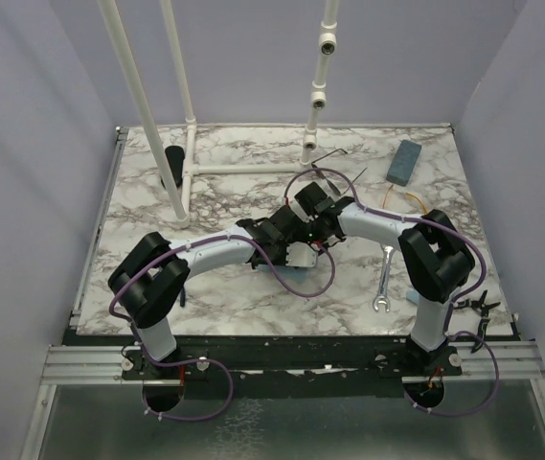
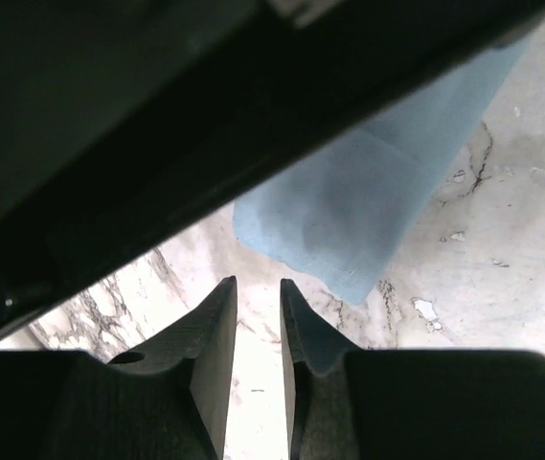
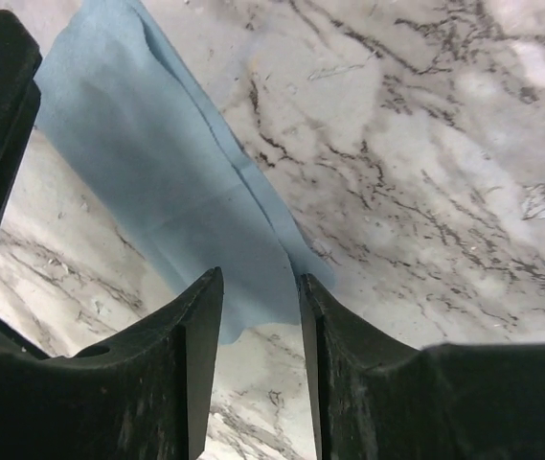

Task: Organize the sunglasses
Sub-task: Fold the glasses cleaning cloth at the center of the board.

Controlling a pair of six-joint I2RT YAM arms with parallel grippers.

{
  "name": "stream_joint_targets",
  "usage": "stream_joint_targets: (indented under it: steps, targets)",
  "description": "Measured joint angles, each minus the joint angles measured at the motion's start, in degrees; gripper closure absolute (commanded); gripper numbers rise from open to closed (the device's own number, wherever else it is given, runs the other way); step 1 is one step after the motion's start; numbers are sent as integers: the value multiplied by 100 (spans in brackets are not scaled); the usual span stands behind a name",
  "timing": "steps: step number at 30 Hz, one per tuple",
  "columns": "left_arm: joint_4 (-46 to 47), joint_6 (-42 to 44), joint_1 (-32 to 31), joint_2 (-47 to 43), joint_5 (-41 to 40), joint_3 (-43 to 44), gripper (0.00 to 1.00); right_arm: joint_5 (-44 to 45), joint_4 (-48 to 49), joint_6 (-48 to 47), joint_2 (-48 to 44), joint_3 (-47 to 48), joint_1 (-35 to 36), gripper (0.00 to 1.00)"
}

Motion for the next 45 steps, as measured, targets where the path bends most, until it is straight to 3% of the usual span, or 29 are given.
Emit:
stream_joint_targets:
  steps: [8,14,19,28,45]
  targets:
    - [52,-52,114,-42,-131,0,76,769,35,-4,0,179,-7,57]
    - [-138,-367,601,-437,299,-4,83,997,81,85,-275,-37,-157,83]
    - [48,-723,660,-675,957,-116,86,345,531,306,-914,-621,-214,99]
    - [629,-1180,649,-553,1443,-643,86,-575,1416,929,-1027,-1770,-214,99]
    - [1043,-1193,649,-688,1392,-1290,86,85,1237,1102,-1008,-1604,-210,97]
